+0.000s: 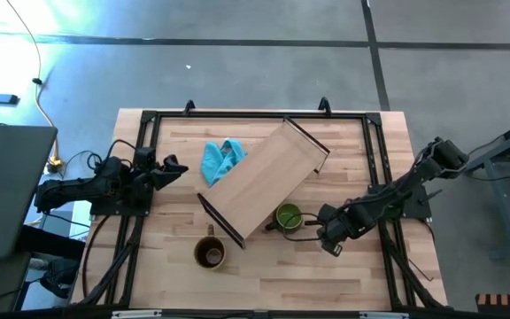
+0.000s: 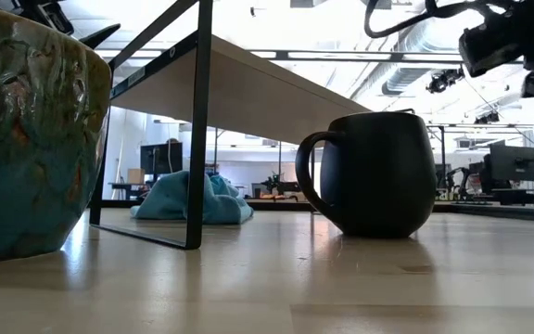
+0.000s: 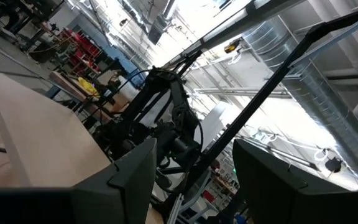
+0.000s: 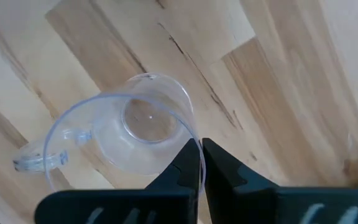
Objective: Stack small to large cups/mugs on shelf
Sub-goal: Put the transparent mug on the shelf
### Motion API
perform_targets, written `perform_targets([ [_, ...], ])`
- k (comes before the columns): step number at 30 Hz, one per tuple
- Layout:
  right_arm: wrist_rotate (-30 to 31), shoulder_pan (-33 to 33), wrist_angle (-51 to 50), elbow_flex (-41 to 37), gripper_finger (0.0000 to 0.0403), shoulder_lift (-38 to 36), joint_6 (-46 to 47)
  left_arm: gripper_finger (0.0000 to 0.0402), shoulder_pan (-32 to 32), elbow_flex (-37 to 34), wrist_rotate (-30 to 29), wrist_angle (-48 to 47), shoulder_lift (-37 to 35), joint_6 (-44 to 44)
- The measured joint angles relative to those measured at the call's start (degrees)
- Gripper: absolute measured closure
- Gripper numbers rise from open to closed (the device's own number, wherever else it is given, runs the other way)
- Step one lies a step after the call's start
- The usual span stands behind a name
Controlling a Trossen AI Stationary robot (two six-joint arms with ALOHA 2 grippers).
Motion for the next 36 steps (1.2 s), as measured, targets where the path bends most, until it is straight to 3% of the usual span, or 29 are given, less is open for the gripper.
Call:
perform_targets([
  [16, -1.23, -2.11, 1.96, 0.01, 0.0403, 0.01, -24.36, 0.0202, 0.00, 0.00, -0.11, -0.48, 0.00, -1.07],
  [28, -1.21, -2.09, 2.87, 0.02, 0.0403, 0.02, -30.94, 0.0202, 0.00, 0.00, -0.87, -0.48, 0.00, -1.03],
  [36, -0.77, -2.09, 2.96, 0.02, 0.0402, 0.02, -28.05, 0.0202, 0.00, 0.00, -1.25, -0.48, 0.00, -1.03],
])
